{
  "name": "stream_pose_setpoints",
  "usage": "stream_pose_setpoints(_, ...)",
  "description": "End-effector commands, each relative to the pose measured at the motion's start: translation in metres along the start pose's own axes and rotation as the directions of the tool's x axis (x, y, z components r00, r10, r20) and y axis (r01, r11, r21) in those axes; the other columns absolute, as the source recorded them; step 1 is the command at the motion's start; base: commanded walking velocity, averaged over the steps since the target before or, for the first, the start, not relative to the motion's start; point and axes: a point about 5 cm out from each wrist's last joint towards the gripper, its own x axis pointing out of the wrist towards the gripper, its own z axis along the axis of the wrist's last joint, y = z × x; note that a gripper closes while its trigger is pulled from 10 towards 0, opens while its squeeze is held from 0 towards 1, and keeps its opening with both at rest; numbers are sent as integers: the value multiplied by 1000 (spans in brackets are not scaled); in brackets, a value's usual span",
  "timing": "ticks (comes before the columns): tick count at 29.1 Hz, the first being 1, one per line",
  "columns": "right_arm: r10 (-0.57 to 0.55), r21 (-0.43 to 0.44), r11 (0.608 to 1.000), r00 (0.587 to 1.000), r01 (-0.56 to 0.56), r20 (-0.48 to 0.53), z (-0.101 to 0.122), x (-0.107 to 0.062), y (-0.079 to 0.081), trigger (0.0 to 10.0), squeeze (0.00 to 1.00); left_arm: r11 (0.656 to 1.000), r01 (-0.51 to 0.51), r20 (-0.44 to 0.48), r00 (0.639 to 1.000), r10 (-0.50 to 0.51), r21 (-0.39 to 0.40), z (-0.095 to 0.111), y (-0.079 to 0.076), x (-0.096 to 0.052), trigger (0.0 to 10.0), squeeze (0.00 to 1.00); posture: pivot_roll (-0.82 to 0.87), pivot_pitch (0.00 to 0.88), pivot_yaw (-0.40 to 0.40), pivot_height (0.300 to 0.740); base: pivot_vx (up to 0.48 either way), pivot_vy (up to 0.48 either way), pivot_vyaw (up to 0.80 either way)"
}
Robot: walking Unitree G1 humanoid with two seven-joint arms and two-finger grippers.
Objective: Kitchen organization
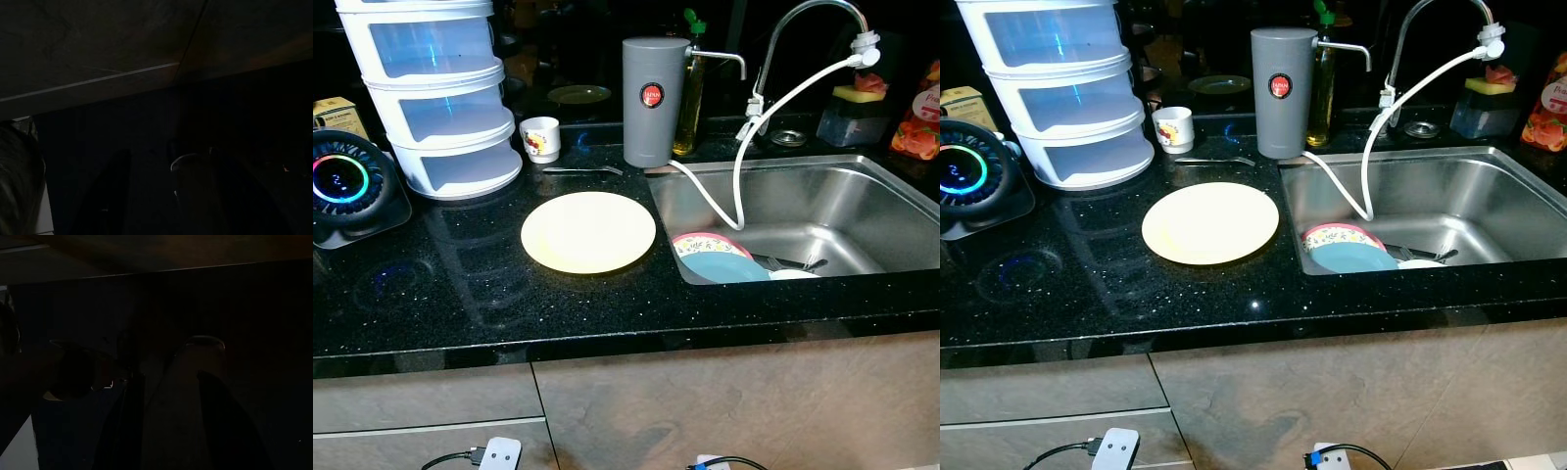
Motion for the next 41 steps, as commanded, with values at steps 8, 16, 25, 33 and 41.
stream_pose_setpoints(8,1,-1,1000,1000,-1,2,-2,-1,-1,10000,0,1000,-4,-9,1000,4,-30,-3,-4,0,10000,0,59,59,33,740,0,0,0)
stream_pose_setpoints(16,4,-8,1000,1000,-4,3,-1,-1,-1,10000,0,999,0,3,1000,1,-42,-1,-5,1,10000,0,54,54,30,740,0,211,0)
stream_pose_setpoints(25,5,-19,1000,1000,-5,4,-1,-1,-2,10000,0,1000,0,21,1000,0,-30,0,-5,1,10000,0,52,42,21,740,0,213,0)
stream_pose_setpoints(33,7,-23,1000,1000,-7,4,0,-1,-1,10000,0,1000,0,17,1000,0,-25,-1,-4,0,10000,0,56,37,21,740,0,0,0)
stream_pose_setpoints(41,7,-20,1000,1000,-6,6,0,-1,-2,10000,0,1000,0,21,1000,0,-17,0,-4,1,10000,0,55,39,23,740,0,0,0)
